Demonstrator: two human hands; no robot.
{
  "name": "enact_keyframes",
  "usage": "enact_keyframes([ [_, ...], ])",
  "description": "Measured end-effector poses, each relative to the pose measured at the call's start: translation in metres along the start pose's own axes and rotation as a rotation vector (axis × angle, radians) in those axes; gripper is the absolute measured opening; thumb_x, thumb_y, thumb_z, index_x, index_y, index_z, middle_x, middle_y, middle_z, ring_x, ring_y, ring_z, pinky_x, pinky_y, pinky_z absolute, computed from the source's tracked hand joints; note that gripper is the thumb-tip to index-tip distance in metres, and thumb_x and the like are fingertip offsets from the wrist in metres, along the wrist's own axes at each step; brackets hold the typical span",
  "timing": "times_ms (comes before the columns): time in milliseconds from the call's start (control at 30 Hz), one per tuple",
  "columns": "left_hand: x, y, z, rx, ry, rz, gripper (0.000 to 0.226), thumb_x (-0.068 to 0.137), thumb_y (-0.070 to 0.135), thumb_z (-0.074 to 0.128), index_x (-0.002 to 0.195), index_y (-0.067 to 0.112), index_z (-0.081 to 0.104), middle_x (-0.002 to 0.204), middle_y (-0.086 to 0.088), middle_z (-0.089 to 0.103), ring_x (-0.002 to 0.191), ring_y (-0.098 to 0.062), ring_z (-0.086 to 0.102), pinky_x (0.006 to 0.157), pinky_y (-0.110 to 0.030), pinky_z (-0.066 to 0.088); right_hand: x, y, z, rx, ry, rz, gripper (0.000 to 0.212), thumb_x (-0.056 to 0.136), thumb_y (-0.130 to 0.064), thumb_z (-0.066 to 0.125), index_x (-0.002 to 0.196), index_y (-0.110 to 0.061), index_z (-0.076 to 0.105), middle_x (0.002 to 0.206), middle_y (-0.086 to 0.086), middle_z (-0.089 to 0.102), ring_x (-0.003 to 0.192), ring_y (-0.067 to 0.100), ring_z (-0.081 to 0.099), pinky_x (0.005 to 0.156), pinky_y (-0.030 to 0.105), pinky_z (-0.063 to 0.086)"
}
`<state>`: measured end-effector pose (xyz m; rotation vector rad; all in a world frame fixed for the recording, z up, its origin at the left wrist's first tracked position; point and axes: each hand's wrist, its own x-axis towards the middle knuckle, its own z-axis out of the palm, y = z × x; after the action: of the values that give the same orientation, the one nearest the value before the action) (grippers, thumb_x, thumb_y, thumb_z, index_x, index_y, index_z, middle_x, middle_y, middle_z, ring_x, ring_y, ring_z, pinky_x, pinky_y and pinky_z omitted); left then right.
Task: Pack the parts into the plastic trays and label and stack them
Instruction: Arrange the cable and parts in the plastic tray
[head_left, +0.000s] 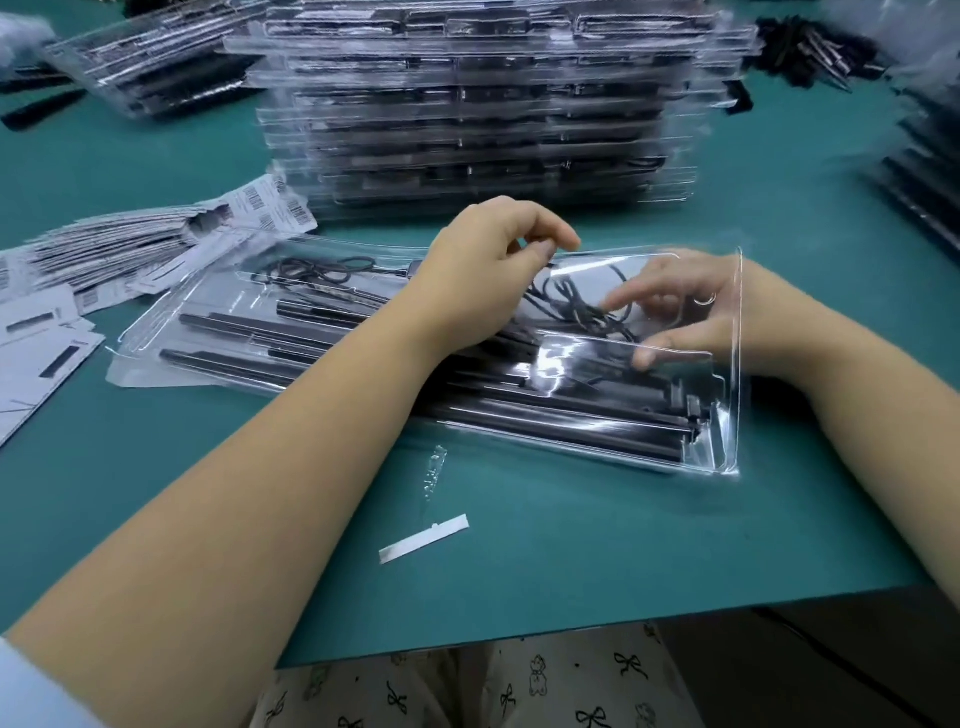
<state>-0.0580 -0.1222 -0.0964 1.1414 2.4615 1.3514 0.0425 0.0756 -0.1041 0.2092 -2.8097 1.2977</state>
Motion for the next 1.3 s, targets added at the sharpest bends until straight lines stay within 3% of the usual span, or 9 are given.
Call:
enact_keyframes([
  [233,0.000,0.001,0.001,0.041,-0.008,0.000,0.034,0.098,0.016,0.047,0.082,0.046,0.053,0.089,0.015,0.052,0.087,-0.010,0.053,0.076,-0.020,0.042,0.000,-0.002,0.004,-0.089,0.028,-0.077,0.054,0.080,-0.008,0.071,0.119,-0.040,0.053,0.082,-0.011,0.047,0.077,-0.006,0.047,0.070,0.004,0.038],
  [367,0.000,0.000,0.003,0.090,-0.014,0.021,0.027,0.098,0.017,0.046,0.088,0.040,0.055,0.087,0.017,0.050,0.089,-0.012,0.052,0.083,-0.030,0.045,0.001,0.000,0.001,-0.148,-0.073,-0.084,0.049,0.084,0.001,0.066,0.107,-0.043,0.063,0.083,-0.002,0.052,0.085,0.008,0.047,0.076,0.012,0.039],
  [533,-0.001,0.001,0.002,0.099,-0.011,0.041,0.024,0.099,0.017,0.045,0.091,0.037,0.057,0.086,0.019,0.048,0.094,-0.012,0.049,0.087,-0.032,0.043,0.002,-0.006,0.003,-0.147,-0.070,-0.040,0.017,0.076,-0.039,0.066,0.091,-0.047,0.066,0.089,0.002,0.054,0.092,0.009,0.048,0.079,0.013,0.040],
  [600,-0.001,0.001,0.002,0.113,0.000,0.058,0.024,0.098,0.016,0.046,0.092,0.036,0.057,0.086,0.020,0.047,0.094,-0.013,0.049,0.088,-0.032,0.042,0.001,-0.009,0.004,-0.169,-0.050,-0.067,0.023,0.070,-0.055,0.072,0.089,-0.045,0.065,0.084,0.003,0.054,0.090,0.008,0.046,0.072,0.013,0.040],
  [800,-0.002,0.001,0.004,0.164,0.011,0.099,0.022,0.098,0.016,0.046,0.093,0.035,0.055,0.087,0.019,0.045,0.097,-0.014,0.048,0.091,-0.035,0.040,0.002,-0.010,0.002,-0.159,-0.125,-0.069,0.020,0.073,-0.046,0.060,0.091,-0.047,0.066,0.082,0.012,0.048,0.086,0.016,0.044,0.070,0.013,0.036],
  [1000,-0.002,0.001,0.003,0.150,0.023,0.087,0.023,0.098,0.016,0.046,0.092,0.036,0.055,0.087,0.018,0.045,0.097,-0.016,0.049,0.090,-0.033,0.040,0.000,-0.009,0.009,-0.053,0.001,-0.028,0.031,0.055,-0.062,0.075,0.065,-0.034,0.069,0.082,0.000,0.050,0.080,0.015,0.049,0.065,0.014,0.040],
  [1100,-0.003,0.001,0.003,0.133,0.030,0.086,0.022,0.097,0.015,0.046,0.093,0.034,0.056,0.090,0.014,0.048,0.096,-0.015,0.050,0.090,-0.031,0.040,0.002,-0.009,0.013,-0.056,0.117,0.009,0.028,0.056,-0.054,0.073,0.058,-0.027,0.066,0.083,-0.004,0.052,0.076,0.023,0.053,0.063,0.016,0.040],
  [1200,-0.003,0.002,0.003,0.118,0.035,0.083,0.022,0.097,0.014,0.047,0.093,0.034,0.056,0.091,0.014,0.049,0.095,-0.014,0.050,0.089,-0.031,0.041,0.000,-0.008,0.016,-0.100,0.192,0.016,0.023,0.066,-0.032,0.080,0.058,-0.021,0.061,0.099,-0.013,0.048,0.061,0.004,0.048,0.062,0.010,0.040],
  [1300,-0.004,0.002,0.002,0.115,0.032,0.082,0.022,0.097,0.015,0.046,0.092,0.034,0.056,0.089,0.017,0.048,0.096,-0.014,0.050,0.089,-0.030,0.041,0.000,-0.007,0.016,-0.179,0.212,0.014,0.025,0.069,-0.018,0.080,0.055,-0.020,0.059,0.114,-0.009,0.046,0.065,0.007,0.049,0.065,0.011,0.040],
])
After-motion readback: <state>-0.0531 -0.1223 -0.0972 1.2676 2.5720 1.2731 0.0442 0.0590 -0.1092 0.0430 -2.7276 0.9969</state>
